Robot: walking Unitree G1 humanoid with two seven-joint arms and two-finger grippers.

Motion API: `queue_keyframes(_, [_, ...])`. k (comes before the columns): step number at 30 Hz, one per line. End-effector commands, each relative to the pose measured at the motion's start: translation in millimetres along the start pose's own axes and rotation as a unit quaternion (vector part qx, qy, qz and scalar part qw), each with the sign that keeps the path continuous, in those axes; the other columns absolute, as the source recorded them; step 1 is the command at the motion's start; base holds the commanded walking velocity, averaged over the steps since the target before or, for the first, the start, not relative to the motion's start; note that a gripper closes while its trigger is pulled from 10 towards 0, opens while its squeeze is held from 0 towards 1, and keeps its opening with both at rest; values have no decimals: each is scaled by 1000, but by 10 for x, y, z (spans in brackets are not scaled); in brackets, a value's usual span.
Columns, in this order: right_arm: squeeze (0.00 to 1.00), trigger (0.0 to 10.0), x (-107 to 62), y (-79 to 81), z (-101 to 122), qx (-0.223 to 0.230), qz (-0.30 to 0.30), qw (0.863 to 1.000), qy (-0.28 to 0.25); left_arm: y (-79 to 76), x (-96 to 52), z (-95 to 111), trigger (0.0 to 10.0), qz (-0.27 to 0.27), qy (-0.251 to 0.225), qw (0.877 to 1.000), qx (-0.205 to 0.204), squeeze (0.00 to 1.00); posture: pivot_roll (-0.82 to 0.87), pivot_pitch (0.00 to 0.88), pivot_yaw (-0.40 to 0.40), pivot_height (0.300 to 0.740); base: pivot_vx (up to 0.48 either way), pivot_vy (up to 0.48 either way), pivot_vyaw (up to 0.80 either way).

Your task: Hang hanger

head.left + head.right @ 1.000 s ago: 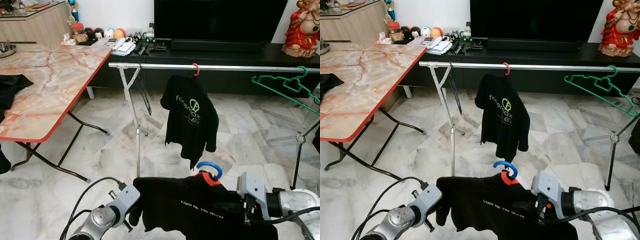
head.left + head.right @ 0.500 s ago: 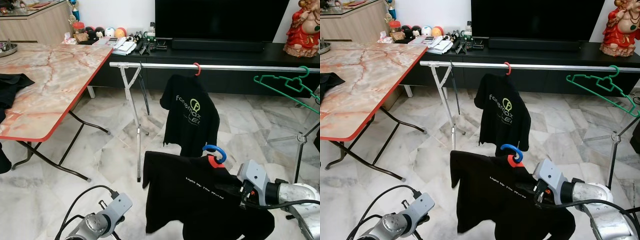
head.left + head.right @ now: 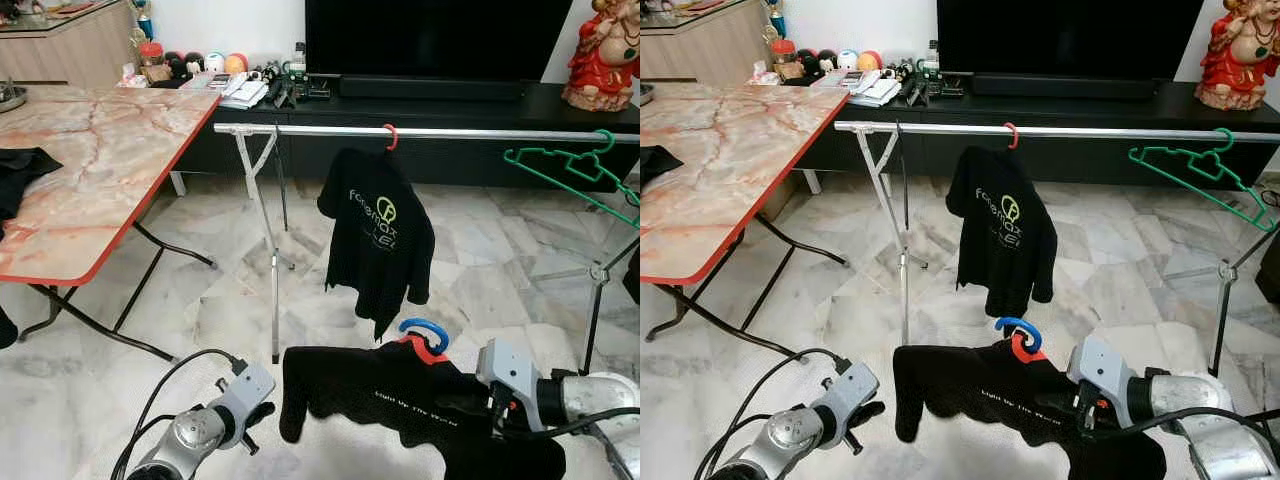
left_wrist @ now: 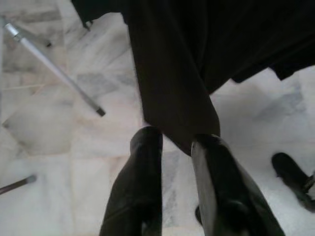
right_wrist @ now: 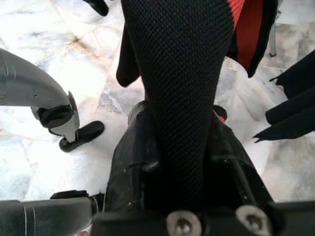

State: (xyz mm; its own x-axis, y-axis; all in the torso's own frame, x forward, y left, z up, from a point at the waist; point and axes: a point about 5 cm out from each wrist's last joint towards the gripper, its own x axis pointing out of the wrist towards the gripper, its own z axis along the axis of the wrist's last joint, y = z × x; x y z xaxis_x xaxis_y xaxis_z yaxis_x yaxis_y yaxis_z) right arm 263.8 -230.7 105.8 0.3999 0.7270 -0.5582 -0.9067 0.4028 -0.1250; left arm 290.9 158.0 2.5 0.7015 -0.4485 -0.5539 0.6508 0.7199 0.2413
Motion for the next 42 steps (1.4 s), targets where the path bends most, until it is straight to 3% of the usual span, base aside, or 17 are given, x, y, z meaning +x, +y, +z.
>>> queue_keyframes(1, [0,10000,-56,-25,115,-23,3,1000,-14,-21,-2,-2,10000,-11,-5,1000,-5,1000,35,99,-17,740,0,0,0])
queue_keyframes(14, [0,10000,-61,68,174,-17,44,998,-29,-42,20,1,10000,-9,1,1000,-11,1000,31,97,-17,740,0,0,0])
queue_keyframes(32, [0,10000,-57,110,225,-14,57,998,-39,-80,63,54,10000,-9,-4,1000,-23,1000,28,72,-12,740,0,0,0])
queue_keyframes(33, [0,10000,-57,109,227,-14,57,997,-39,-81,63,51,10000,-9,-3,1000,-22,973,28,71,-12,740,0,0,0])
queue_keyframes(34, [0,10000,-57,108,229,-14,58,997,-39,-83,63,49,10000,-10,-3,1000,-22,349,28,70,-12,740,0,0,0])
queue_keyframes(35, [0,10000,-58,108,231,-14,59,997,-40,-87,63,49,10000,-12,-3,1000,-24,0,28,70,-12,740,0,0,0])
queue_keyframes(42, [0,10000,-69,134,282,-12,68,996,-55,-94,76,64,10000,-5,-7,999,-33,0,23,65,-10,740,0,0,0])
